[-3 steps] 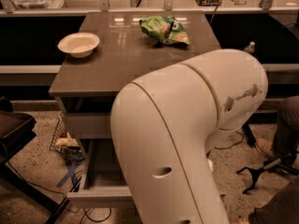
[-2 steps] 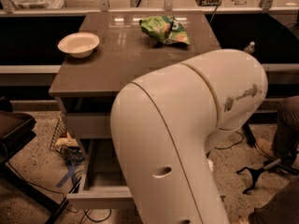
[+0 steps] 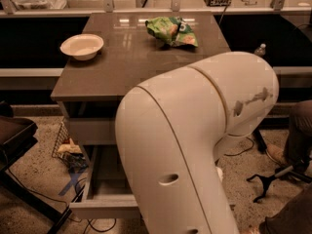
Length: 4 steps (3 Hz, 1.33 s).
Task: Open middle drawer
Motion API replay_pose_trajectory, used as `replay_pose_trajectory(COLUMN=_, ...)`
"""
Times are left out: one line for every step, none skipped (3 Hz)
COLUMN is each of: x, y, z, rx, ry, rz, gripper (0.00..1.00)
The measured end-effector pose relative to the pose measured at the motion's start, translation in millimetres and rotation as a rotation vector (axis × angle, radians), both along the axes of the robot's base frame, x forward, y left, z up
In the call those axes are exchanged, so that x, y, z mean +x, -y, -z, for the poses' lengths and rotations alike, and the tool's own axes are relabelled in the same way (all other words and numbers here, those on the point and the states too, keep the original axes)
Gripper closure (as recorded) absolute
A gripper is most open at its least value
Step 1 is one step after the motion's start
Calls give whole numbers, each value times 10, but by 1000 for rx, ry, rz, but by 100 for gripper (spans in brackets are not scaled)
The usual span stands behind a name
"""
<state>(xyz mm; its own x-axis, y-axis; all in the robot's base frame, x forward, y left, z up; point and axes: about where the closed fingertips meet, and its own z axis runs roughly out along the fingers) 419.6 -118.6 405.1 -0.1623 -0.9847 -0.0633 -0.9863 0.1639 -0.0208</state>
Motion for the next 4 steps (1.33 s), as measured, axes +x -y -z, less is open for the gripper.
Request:
replay_pose_trajectory(x=28, y=-13, z=-190, rx=-16, ry=1, rz=4, gripper=0)
replay_pose_trajectory(x=-169, y=10, z=-536, rx=-33, ry=-37, rz=32, gripper=14)
replay_pose_trajectory(x=-481, y=114, z=-794, rx=-89, ry=-93, rz=20, gripper=36)
replay_pose_trajectory(x=-378, y=-16, z=-992, rx=-176, ry=-125, rz=-86, gripper=61)
